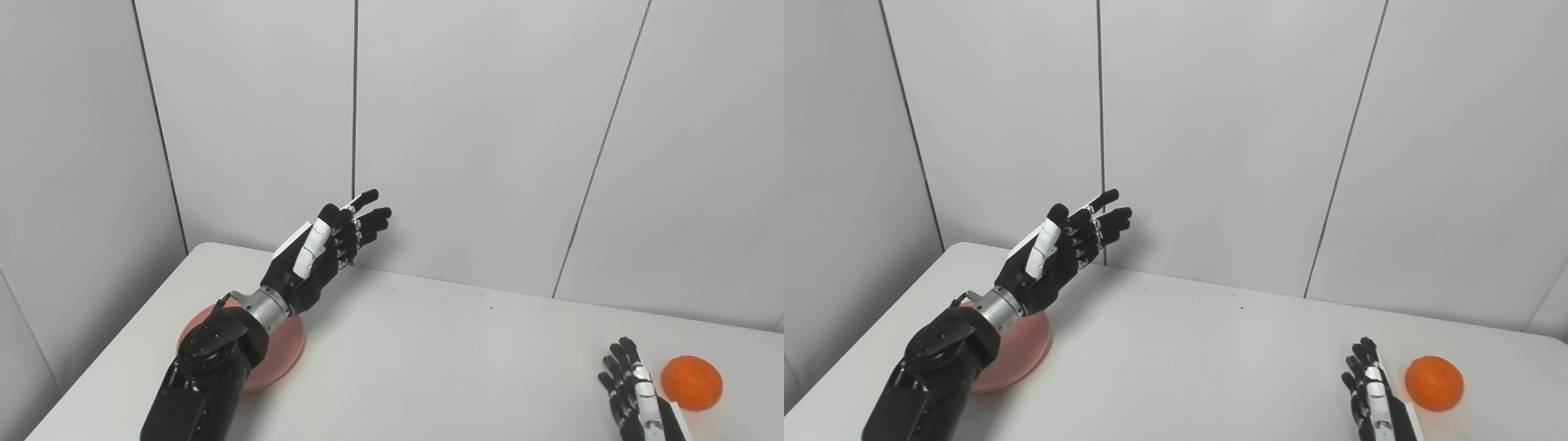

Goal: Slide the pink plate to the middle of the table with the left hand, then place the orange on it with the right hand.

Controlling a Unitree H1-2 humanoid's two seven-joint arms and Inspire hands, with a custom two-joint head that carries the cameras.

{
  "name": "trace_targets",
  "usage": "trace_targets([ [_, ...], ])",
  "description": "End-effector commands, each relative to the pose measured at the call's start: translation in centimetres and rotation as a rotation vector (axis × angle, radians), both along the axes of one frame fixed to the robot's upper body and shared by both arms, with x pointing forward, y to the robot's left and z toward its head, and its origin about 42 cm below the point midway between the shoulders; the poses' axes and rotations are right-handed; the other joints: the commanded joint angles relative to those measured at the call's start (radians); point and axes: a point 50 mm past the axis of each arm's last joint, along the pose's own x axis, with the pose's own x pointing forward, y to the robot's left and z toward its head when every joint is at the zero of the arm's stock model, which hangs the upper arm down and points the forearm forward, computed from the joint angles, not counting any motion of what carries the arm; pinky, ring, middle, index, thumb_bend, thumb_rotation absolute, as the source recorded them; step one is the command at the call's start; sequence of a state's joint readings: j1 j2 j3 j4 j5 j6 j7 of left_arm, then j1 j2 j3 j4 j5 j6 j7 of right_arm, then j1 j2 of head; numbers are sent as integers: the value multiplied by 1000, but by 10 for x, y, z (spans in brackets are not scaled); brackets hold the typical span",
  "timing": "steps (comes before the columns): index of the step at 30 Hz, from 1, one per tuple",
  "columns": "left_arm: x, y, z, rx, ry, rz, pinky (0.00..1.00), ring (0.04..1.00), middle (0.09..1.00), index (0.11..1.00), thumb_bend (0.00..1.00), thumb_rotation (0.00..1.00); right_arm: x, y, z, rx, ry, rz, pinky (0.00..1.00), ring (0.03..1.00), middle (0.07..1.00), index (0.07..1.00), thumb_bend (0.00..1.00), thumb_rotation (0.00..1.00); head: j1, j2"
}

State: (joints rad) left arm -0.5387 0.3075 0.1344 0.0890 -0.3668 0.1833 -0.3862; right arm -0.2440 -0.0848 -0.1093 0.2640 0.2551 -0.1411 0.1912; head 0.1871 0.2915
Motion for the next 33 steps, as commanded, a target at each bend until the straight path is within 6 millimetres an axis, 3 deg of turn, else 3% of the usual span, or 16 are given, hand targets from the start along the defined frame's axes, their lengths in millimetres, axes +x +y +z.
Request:
trace_targets([
  [1, 10, 16, 48, 14, -153, 17, 997, 942, 913, 899, 993, 910, -30, 4, -46, 22, 130, -17, 1000, 1000, 980, 983, 595, 920, 1, 0],
  [6, 16, 45, 63, 33, -137, 44, 947, 888, 850, 917, 1000, 915, -31, 4, -44, 33, 131, -7, 1000, 1000, 989, 997, 573, 944, 7, 12],
  [8, 18, 57, 68, 65, -130, 65, 834, 848, 808, 916, 1000, 923, -30, 3, -44, 43, 129, -6, 1000, 1000, 989, 999, 577, 929, 9, 14],
  [13, 19, 82, 70, 99, -113, 142, 789, 835, 829, 923, 1000, 939, -30, 1, -43, 39, 139, -17, 1000, 1000, 978, 986, 600, 902, 15, 17],
  [17, 21, 105, 65, 93, -107, 225, 689, 799, 828, 911, 1000, 939, -29, -1, -43, 42, 139, -19, 1000, 1000, 967, 979, 616, 903, 16, 19],
  [20, 22, 124, 60, 86, -88, 278, 741, 822, 847, 928, 1000, 944, -30, -2, -42, 34, 140, -10, 1000, 1000, 979, 990, 604, 930, 19, 22],
  [26, 23, 151, 52, 94, -65, 342, 699, 842, 860, 926, 1000, 961, -30, -3, -40, 46, 152, -16, 1000, 1000, 978, 993, 591, 937, 24, 28],
  [33, 21, 177, 36, 83, -36, 405, 746, 866, 862, 942, 1000, 935, -31, -4, -38, 57, 156, -26, 1000, 1000, 965, 977, 582, 913, 24, 36],
])
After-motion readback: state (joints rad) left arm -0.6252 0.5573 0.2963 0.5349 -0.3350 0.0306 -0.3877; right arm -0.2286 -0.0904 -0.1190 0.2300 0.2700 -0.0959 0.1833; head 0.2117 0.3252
